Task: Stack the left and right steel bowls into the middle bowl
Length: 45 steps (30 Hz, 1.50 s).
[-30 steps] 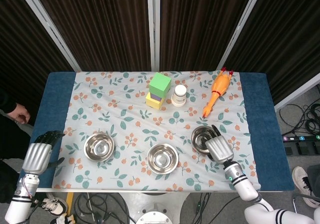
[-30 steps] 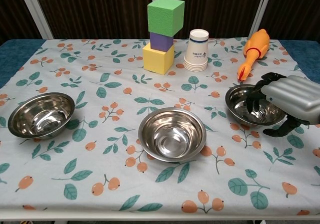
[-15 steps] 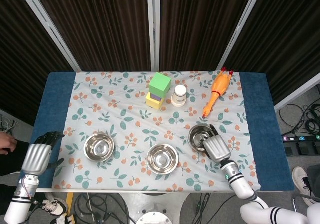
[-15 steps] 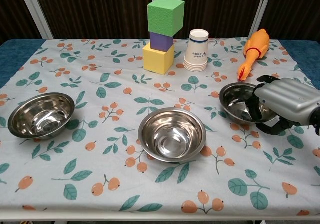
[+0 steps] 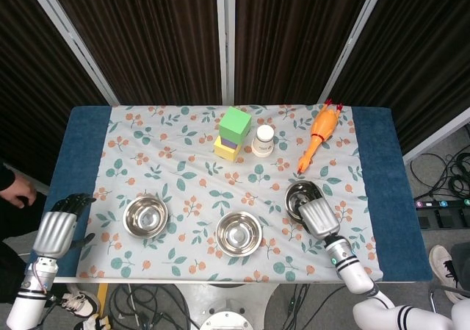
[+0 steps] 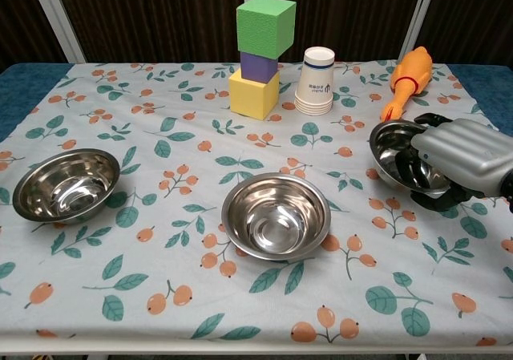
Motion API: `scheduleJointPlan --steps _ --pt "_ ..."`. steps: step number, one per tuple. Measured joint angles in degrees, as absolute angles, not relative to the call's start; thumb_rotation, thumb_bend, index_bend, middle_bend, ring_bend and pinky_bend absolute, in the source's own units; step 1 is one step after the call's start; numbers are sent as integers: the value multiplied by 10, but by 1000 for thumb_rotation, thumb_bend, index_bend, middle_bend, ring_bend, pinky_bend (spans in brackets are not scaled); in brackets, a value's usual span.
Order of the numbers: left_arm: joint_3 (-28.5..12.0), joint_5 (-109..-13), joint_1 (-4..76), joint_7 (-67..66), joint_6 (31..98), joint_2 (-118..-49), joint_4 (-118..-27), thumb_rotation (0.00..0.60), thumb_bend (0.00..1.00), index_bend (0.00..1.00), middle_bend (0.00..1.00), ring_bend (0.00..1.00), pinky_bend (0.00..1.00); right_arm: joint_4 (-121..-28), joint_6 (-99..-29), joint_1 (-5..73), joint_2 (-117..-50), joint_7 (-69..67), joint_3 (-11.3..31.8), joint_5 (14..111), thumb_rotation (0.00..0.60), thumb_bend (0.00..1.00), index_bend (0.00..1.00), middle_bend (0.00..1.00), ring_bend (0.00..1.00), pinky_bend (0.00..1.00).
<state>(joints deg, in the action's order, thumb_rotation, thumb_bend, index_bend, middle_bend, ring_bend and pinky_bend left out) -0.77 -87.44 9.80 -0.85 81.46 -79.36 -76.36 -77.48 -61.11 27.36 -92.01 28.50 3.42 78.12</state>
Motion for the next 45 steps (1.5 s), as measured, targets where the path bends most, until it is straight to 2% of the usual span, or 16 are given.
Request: scheduleJointPlan --steps 7,13,18,29,31,33,34,39,45 --pt "-11 -870 97 -5 816 -794 -761 600 145 292 302 208 288 -802 -629 276 -913 282 35 803 600 402 739 615 307 58" --pt "-17 -864 97 -1 818 -794 -760 600 145 291 302 208 288 -872 -632 295 -909 308 35 836 600 402 739 615 307 58" --pt "-19 -860 94 5 822 -792 -758 600 145 292 302 208 288 -918 -613 322 -924 352 37 850 600 402 739 617 307 59" --pt "-18 -852 89 25 816 -792 -744 600 145 292 302 208 288 -928 -564 350 -968 396 32 814 600 385 741 608 306 59" --pt "-19 -851 90 28 814 -793 -741 600 145 292 302 208 288 -929 -558 354 -969 397 31 812 600 293 703 581 302 59" --pt "-19 -851 90 30 814 -793 -740 600 145 292 302 208 288 -932 -551 358 -966 394 29 813 600 87 584 513 264 55" --pt "-19 -851 90 31 814 -793 -740 600 145 292 302 208 288 -933 -549 360 -964 391 28 814 600 32 527 479 237 47" --pt "-19 -851 90 35 814 -793 -740 600 146 292 302 208 288 -952 -536 370 -942 371 26 815 600 0 361 363 144 7" --pt "-19 -853 91 30 813 -793 -741 600 145 292 302 208 288 -968 -536 373 -924 380 25 804 600 0 333 322 116 0"
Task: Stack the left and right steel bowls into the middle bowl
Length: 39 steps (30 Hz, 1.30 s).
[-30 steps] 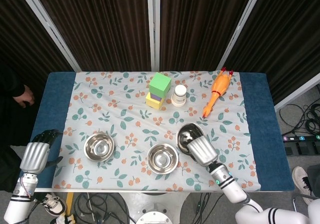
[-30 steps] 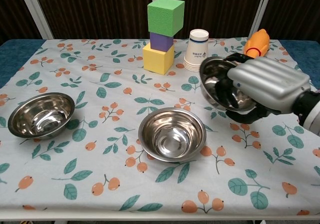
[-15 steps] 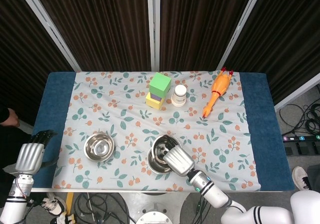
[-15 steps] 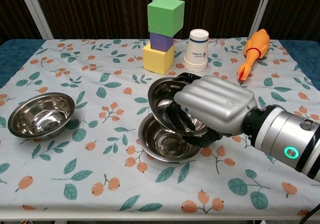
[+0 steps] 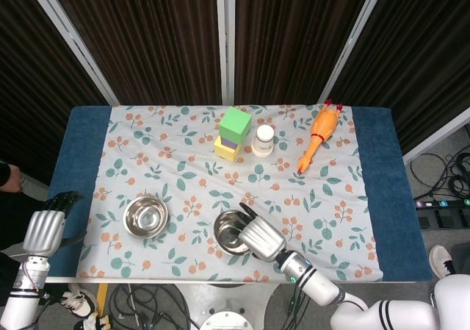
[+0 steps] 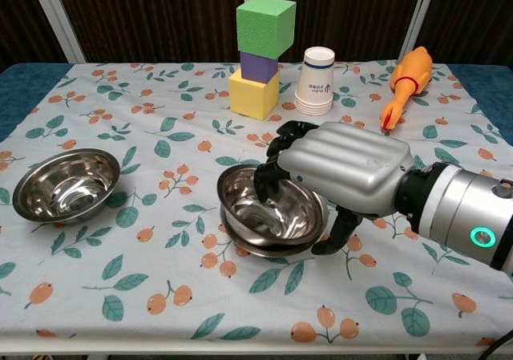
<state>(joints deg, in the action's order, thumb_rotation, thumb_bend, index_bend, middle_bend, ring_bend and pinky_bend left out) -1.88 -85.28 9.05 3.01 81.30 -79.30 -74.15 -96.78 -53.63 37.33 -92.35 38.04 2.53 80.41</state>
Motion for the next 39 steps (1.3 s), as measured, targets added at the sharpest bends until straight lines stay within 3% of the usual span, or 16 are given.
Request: scheduleJointPlan --steps 13,21,27,39 --pt "-16 -866 94 20 816 -789 -754 600 147 292 302 208 288 -1053 -580 364 -848 388 37 794 600 0 313 304 101 0" --pt "18 -936 116 0 801 -780 -763 600 157 297 306 208 295 -1128 -671 335 -744 315 93 800 600 0 313 308 101 0" --pt "46 -977 144 -53 755 -779 -774 600 162 306 318 208 298 -1140 -693 319 -690 251 129 772 600 0 313 304 102 0" --pt "59 -1015 181 -137 720 -819 -748 600 185 345 359 249 342 -1113 -703 304 -676 192 130 762 600 0 296 305 101 0"
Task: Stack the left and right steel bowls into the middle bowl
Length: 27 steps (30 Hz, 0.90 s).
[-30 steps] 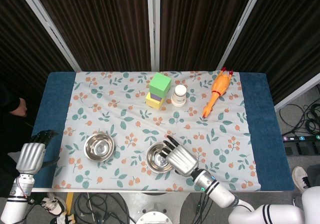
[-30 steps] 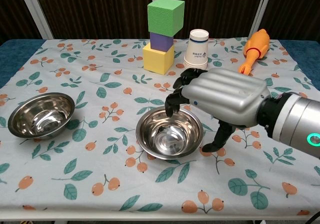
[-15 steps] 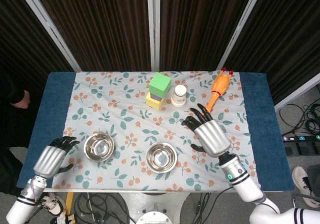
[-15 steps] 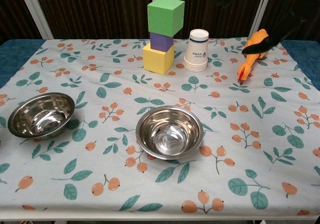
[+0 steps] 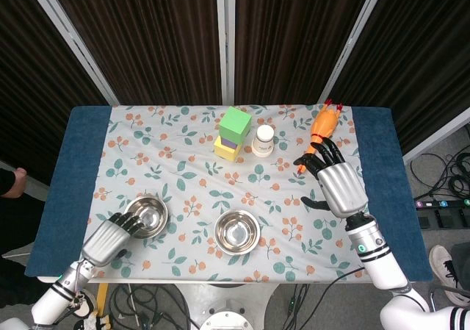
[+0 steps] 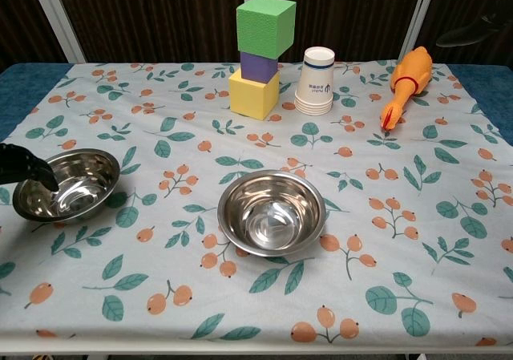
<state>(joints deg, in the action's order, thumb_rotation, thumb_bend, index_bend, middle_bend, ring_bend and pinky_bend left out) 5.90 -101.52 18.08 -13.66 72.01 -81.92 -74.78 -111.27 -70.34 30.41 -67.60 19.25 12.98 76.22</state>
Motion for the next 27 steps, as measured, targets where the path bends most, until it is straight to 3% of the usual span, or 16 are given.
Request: scheduleJointPlan --steps 13,27 --pt "43 -1012 206 -190 707 -891 -661 600 237 484 490 271 351 -1094 -706 296 -668 169 126 754 600 0 284 303 101 0" --pt "43 -1024 217 -196 741 -942 -577 600 324 674 672 388 379 -1080 -702 291 -662 150 122 746 600 0 270 304 101 0"
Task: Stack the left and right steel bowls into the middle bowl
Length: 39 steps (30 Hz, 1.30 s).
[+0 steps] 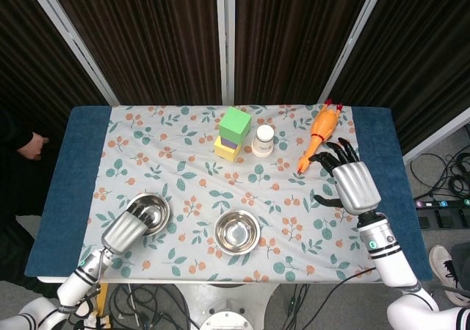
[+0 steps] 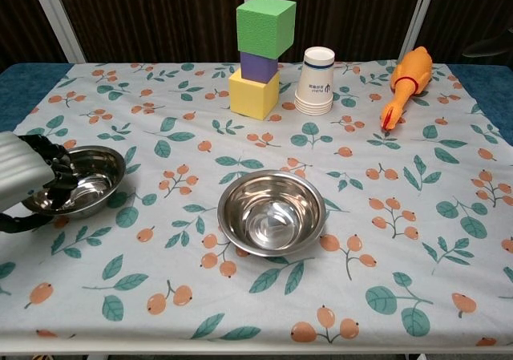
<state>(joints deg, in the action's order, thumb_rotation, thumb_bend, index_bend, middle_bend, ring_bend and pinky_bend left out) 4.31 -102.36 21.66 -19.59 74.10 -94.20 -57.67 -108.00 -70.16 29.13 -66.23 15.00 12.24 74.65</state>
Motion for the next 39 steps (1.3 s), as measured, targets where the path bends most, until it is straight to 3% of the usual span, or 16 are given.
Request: scheduleJointPlan --steps 15,25,33,39 --pt "55 -1039 222 -171 783 -958 -549 600 349 707 708 422 384 -1073 -702 285 -657 136 119 742 600 0 254 305 101 0" --pt "59 -1075 243 -196 802 -934 -645 600 349 709 709 422 384 -1075 -732 278 -646 109 142 747 600 0 254 308 101 0" --pt "56 -1120 304 -252 745 -929 -751 600 350 710 710 422 384 -1084 -764 263 -629 83 156 755 600 0 249 313 101 0" --pt "31 -1124 349 -275 689 -964 -763 600 350 710 711 422 384 -1084 -773 252 -615 58 160 758 600 0 248 315 101 0"
